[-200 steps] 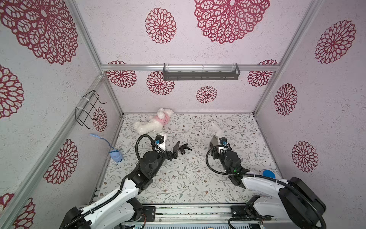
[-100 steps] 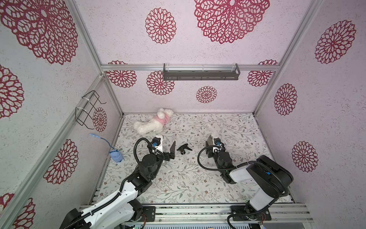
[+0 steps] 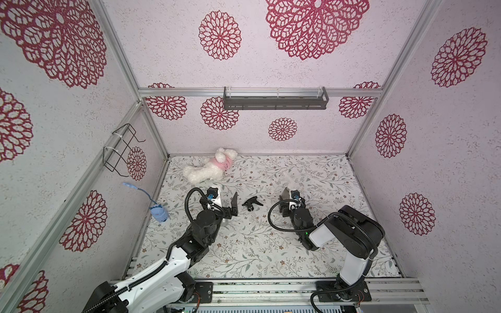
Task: Attach spray nozzles to spray bottles
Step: Place the spray bottle at the center of the board.
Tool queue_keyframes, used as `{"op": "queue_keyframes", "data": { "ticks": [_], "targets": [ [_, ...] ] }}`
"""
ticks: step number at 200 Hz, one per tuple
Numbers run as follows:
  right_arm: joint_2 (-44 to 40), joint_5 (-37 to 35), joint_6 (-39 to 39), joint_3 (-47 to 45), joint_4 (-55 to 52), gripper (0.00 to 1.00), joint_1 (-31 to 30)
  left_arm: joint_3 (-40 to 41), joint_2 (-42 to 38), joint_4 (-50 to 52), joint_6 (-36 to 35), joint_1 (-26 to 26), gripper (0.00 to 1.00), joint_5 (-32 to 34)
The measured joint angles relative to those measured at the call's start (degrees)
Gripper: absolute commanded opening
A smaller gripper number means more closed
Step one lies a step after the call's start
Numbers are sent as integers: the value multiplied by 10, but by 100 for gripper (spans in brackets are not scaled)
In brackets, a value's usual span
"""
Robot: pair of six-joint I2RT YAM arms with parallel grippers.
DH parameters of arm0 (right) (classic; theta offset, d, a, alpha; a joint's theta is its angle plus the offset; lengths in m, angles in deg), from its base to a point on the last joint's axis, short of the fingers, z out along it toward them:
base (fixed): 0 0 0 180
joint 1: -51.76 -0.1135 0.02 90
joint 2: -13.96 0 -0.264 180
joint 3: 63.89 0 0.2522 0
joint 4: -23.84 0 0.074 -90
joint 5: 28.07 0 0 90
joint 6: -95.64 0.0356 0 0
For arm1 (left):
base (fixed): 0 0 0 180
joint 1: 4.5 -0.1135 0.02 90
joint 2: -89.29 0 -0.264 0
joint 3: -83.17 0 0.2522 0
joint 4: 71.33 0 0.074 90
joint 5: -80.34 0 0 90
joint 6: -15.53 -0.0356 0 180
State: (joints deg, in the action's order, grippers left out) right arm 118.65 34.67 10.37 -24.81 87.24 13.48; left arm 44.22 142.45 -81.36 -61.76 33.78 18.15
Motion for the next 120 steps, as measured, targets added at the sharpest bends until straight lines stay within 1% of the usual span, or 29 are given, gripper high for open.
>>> {"op": "queue_keyframes", "data": {
  "ticks": [27, 60, 75, 100, 120],
  "targets": [
    [26, -14, 4, -10, 36, 77, -6, -2, 0, 1, 8, -1, 97, 4],
    [53, -28, 2, -14, 64, 92, -18, -2, -2, 1, 9, -1, 97, 4],
    [56, -33, 1, -21, 61, 95, -24, -2, -4, 4, 10, -1, 97, 5],
    [33, -46, -3, -38, 50, 99, -36, -2, -14, 11, 19, -1, 97, 8],
    [-9, -60, -9, -55, 40, 99, -49, -4, -24, 22, 25, -1, 97, 11]
  ]
}}
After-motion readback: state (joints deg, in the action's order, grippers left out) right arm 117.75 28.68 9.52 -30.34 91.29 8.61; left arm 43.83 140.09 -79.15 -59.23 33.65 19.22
